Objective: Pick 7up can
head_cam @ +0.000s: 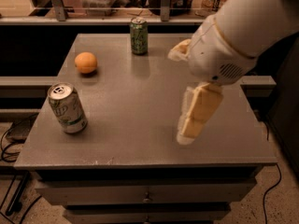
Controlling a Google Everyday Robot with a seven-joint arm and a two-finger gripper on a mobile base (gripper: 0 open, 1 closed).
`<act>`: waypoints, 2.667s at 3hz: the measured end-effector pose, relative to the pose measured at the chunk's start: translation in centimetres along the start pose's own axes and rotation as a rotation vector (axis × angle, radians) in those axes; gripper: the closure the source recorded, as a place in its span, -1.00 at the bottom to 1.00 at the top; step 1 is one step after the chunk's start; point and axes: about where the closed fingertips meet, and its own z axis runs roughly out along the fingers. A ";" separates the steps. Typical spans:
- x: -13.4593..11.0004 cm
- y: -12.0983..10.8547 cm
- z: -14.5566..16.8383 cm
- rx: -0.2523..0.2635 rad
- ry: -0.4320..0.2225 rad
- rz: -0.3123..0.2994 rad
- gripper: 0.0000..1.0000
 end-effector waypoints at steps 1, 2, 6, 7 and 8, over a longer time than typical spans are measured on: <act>-3.8 0.7 2.7 -0.060 -0.100 -0.034 -1.00; -7.5 1.9 5.0 -0.116 -0.173 -0.073 -1.00; -15.9 3.4 11.1 -0.252 -0.322 -0.170 -1.00; -15.5 3.5 11.5 -0.247 -0.338 -0.145 -1.00; -14.1 2.1 11.1 -0.166 -0.382 -0.115 -1.00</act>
Offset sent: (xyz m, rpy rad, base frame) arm -0.0297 0.1373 -0.0294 0.2139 0.1328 0.2407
